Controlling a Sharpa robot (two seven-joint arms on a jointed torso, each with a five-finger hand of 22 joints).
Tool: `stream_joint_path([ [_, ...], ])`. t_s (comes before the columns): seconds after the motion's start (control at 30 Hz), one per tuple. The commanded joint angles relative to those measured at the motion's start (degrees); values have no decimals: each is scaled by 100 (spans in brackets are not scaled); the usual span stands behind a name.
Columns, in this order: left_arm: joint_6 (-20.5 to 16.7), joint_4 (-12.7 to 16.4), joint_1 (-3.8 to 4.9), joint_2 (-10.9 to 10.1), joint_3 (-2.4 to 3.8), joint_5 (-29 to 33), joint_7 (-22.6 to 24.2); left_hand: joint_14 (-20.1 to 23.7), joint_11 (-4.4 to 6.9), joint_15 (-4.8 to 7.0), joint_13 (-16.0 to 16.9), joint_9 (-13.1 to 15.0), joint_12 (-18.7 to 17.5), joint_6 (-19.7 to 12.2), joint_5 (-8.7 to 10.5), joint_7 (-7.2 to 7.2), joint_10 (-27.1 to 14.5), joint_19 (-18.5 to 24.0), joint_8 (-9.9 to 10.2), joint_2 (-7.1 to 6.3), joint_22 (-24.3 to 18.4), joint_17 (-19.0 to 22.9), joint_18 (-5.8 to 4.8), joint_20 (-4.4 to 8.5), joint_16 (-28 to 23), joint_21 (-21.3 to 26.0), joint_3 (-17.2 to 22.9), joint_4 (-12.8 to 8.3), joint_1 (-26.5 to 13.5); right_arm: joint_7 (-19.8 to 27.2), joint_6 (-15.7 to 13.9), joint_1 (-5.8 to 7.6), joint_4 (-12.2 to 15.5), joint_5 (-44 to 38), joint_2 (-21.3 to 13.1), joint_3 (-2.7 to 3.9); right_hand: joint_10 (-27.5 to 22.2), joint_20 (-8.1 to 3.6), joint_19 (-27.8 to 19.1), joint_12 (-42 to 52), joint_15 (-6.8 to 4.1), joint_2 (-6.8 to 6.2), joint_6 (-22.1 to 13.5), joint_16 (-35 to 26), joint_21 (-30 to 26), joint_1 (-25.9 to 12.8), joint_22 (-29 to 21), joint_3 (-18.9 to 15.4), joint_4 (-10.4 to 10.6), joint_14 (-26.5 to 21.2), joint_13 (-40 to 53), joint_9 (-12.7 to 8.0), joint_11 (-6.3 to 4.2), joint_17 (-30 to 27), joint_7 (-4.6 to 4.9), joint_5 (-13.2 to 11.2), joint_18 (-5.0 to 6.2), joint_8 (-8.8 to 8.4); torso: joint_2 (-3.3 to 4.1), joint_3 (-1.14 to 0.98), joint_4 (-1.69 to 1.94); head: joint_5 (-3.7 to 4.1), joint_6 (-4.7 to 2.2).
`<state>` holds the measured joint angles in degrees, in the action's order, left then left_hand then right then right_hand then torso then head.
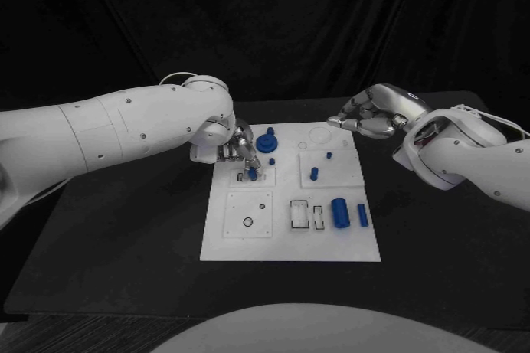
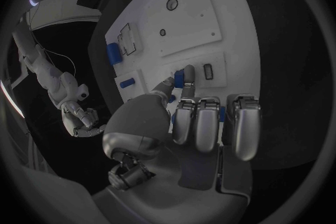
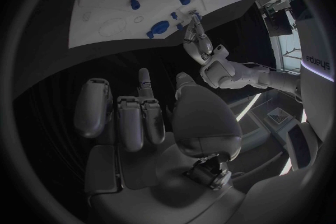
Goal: Assemble the parts on the task board
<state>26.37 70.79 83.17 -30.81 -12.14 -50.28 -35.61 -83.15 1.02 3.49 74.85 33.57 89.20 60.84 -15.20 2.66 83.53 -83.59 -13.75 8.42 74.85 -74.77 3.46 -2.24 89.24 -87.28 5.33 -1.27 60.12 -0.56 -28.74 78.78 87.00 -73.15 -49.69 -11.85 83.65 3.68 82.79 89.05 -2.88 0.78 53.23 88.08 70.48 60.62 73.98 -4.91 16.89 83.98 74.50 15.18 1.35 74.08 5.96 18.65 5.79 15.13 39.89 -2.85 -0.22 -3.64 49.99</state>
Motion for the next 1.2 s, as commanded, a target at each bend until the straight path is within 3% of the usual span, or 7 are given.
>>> stream_joint_path([
  [0.03,-487,161,18,-133,5,33,127,-685,62,91,1515,170,80,110,-139,-35,647,-211,51,-83,994,-1523,-196,15,76,52,307,-26,-55,-104,22,-25,30,-8,-16,4,635,14,-71,95,50,172,-14,-90,-141,80,995,-170,-27,504,1550,-29,19,1202,1,159,-127,-98,-1,0,0,-41,1],
  [0.37,-1090,567,11,-527,2,33,290,-685,70,95,1515,240,80,157,-212,-47,647,-206,44,-138,989,-1523,-194,16,76,62,453,-23,-123,-73,18,-98,79,-1,-85,4,635,13,-90,95,47,190,-100,-105,-193,100,980,-205,-24,499,1550,-42,13,1183,4,161,-117,-150,-18,-23,54,-113,1],
  [0.53,-1260,594,-18,-551,0,33,363,-685,71,97,1515,261,80,162,-216,-47,647,-208,47,-149,992,-1523,-194,17,76,64,493,-2,-158,-70,49,-120,108,39,-112,4,635,13,-100,95,47,193,-108,-116,-219,101,973,-208,-23,495,1550,-43,14,1168,5,162,-112,-154,-18,-1,79,-150,1],
  [0.7,-1343,594,-92,-535,-1,33,405,-685,76,100,1515,292,80,175,-243,-54,647,-191,45,-152,973,-1523,-188,19,76,79,560,17,-187,-68,66,-132,130,53,-133,4,635,13,-107,95,48,196,-113,-126,-239,102,967,-210,-23,491,1550,-44,16,1155,6,162,-108,-158,-28,17,122,-116,1],
  [0.83,-1364,582,-144,-513,-1,33,409,-685,77,101,1515,306,80,176,-262,-54,647,-190,46,-158,972,-1523,-188,20,76,82,592,24,-200,-68,53,-136,139,57,-147,4,635,14,-110,95,48,200,-118,-127,-246,106,965,-213,-24,491,1550,-44,17,1154,7,164,-107,-161,-33,11,130,-125,1],
  [1.03,-1387,583,-193,-524,-1,34,374,-685,75,102,1515,335,80,173,-250,-49,647,-165,54,-184,942,-1523,-179,22,76,106,644,62,-256,-79,76,-138,140,60,-158,4,635,14,-115,95,49,202,-120,-134,-260,108,961,-215,-24,488,1550,-44,17,1144,7,165,-105,-162,-23,20,121,-128,1],
  [1.2,-1400,585,-224,-534,-1,35,360,-685,75,102,1515,339,80,171,-246,-50,647,-155,55,-191,930,-1523,-175,22,76,115,650,65,-263,-77,91,-139,123,61,-136,4,635,14,-118,95,49,204,-122,-140,-268,111,959,-217,-25,486,1550,-44,17,1137,8,167,-103,-163,-23,6,82,-189,1],
])
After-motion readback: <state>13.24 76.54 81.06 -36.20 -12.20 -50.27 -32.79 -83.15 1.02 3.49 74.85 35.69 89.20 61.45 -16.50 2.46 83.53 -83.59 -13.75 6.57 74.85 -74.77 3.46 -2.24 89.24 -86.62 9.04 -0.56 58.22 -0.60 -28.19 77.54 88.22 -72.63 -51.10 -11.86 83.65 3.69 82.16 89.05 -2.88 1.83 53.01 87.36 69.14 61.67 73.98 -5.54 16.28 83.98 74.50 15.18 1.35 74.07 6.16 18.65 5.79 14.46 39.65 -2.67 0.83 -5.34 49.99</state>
